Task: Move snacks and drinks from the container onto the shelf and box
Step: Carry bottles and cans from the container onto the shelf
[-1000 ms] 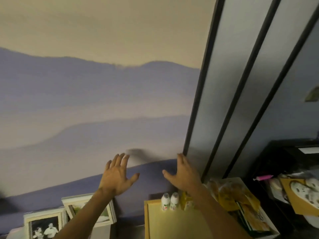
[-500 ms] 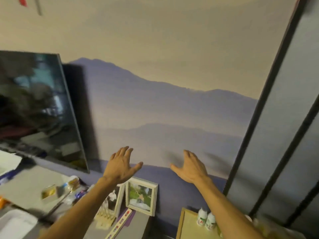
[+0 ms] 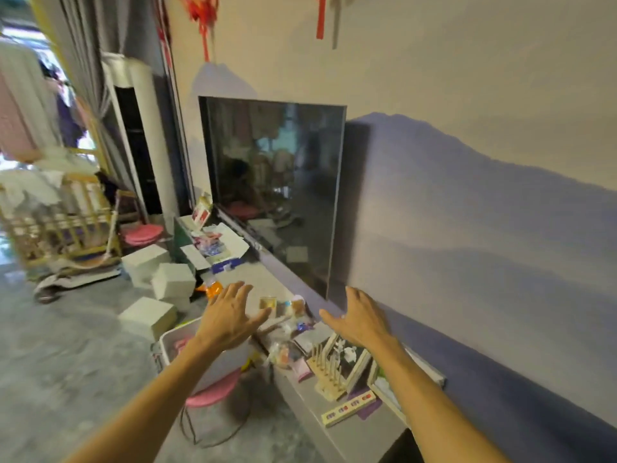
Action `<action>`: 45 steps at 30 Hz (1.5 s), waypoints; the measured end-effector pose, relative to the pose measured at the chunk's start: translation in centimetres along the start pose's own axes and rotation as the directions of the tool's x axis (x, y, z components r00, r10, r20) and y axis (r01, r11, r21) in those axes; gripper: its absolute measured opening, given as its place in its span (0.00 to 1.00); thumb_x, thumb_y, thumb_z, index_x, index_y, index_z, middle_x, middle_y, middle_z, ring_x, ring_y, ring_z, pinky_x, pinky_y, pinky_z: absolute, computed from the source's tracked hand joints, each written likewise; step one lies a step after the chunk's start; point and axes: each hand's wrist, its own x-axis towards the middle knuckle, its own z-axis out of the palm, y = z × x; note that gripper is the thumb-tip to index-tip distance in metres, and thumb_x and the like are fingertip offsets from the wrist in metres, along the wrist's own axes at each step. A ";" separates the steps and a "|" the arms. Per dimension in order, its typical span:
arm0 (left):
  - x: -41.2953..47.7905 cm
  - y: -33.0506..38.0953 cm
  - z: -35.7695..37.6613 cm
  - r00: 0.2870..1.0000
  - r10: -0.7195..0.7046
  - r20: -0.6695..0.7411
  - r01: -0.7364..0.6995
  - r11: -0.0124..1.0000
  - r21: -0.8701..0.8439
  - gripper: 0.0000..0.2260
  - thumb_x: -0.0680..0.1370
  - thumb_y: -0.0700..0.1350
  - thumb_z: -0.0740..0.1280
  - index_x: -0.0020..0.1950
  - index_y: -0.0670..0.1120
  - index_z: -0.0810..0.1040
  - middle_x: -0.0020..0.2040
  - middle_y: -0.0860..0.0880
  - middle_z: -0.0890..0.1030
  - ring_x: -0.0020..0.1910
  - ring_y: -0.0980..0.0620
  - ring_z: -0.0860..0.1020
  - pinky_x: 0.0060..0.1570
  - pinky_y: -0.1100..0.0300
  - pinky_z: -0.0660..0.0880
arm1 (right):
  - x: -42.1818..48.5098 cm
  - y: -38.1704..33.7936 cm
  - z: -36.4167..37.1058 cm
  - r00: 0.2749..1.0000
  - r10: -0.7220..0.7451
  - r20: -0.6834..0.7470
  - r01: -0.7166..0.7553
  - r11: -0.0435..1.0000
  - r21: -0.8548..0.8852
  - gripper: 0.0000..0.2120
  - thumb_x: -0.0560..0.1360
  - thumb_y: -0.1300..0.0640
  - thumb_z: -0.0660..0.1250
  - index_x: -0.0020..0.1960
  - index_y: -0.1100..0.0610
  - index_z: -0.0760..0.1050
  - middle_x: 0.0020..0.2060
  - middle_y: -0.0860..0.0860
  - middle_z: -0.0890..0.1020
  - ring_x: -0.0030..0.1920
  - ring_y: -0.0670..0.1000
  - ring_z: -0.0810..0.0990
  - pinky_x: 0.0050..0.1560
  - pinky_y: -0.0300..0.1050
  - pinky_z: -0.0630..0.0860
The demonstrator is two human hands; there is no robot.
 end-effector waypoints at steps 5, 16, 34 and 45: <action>0.0 -10.0 -1.0 0.987 -0.157 -0.029 0.158 0.987 0.007 0.39 0.76 0.77 0.54 0.80 0.55 0.66 0.81 0.49 0.68 0.77 0.46 0.69 0.75 0.42 0.68 | 4.9 -9.7 5.1 0.986 -0.145 0.082 0.147 0.989 -0.010 0.45 0.75 0.25 0.61 0.81 0.54 0.62 0.78 0.54 0.69 0.75 0.59 0.71 0.68 0.57 0.73; 4.8 -30.1 0.4 0.940 -0.341 0.031 0.342 0.939 -0.024 0.37 0.78 0.74 0.57 0.80 0.53 0.66 0.78 0.47 0.71 0.74 0.46 0.72 0.72 0.45 0.70 | 17.3 -26.5 19.6 0.931 -0.230 0.284 0.233 0.972 0.022 0.43 0.74 0.25 0.63 0.76 0.55 0.68 0.73 0.55 0.76 0.70 0.59 0.76 0.65 0.56 0.76; 27.2 -47.9 14.2 0.858 -0.194 0.476 0.122 0.976 0.178 0.40 0.72 0.76 0.64 0.77 0.55 0.70 0.73 0.50 0.74 0.68 0.45 0.76 0.65 0.48 0.76 | 36.8 -30.4 44.1 0.846 -0.029 0.533 0.007 0.999 0.044 0.44 0.71 0.22 0.60 0.69 0.56 0.72 0.65 0.56 0.80 0.62 0.59 0.79 0.56 0.55 0.76; 37.5 -56.3 26.5 0.655 -0.013 0.756 -0.133 0.982 0.132 0.42 0.75 0.76 0.49 0.81 0.52 0.64 0.80 0.47 0.67 0.79 0.42 0.64 0.76 0.46 0.64 | 41.7 -30.5 53.6 0.780 0.188 0.597 -0.240 0.971 0.008 0.50 0.65 0.16 0.53 0.65 0.57 0.73 0.61 0.56 0.81 0.60 0.59 0.81 0.53 0.54 0.76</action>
